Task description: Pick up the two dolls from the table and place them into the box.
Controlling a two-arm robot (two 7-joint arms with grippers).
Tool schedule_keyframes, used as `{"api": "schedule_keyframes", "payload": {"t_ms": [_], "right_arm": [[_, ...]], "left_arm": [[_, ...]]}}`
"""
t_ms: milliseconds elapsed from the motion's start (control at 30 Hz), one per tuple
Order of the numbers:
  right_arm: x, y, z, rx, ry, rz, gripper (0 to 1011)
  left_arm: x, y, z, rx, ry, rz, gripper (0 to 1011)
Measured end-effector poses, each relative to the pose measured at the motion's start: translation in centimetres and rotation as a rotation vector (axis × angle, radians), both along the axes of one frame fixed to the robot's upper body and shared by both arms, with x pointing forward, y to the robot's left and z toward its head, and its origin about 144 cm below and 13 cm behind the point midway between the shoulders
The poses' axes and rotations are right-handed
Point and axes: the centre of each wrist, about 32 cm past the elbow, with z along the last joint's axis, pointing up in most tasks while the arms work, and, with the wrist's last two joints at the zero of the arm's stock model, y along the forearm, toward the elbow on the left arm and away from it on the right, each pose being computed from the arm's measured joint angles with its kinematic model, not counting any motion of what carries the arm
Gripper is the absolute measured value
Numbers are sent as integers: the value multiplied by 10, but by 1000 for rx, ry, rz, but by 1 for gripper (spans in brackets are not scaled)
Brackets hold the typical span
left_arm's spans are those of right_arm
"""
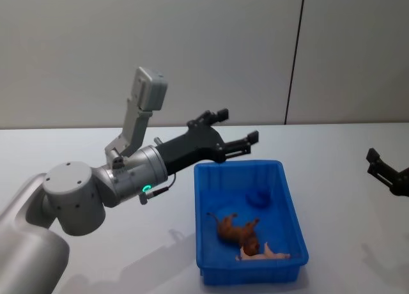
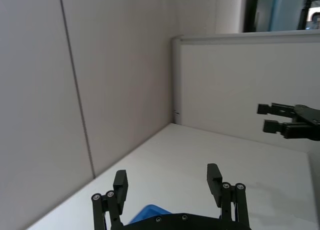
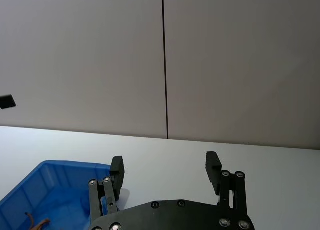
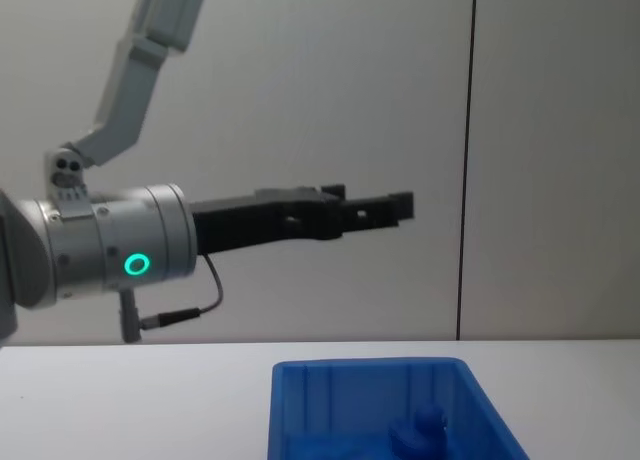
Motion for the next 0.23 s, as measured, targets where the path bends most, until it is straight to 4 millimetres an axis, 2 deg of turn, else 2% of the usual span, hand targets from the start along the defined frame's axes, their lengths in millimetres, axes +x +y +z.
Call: {"api": "schedule_keyframes", "payload": {"t_ms": [233], "right_arm": [[0, 0, 0, 0, 0, 0, 1001]], "left_arm": [[-12, 4, 7, 7, -82, 106, 1001]]}}
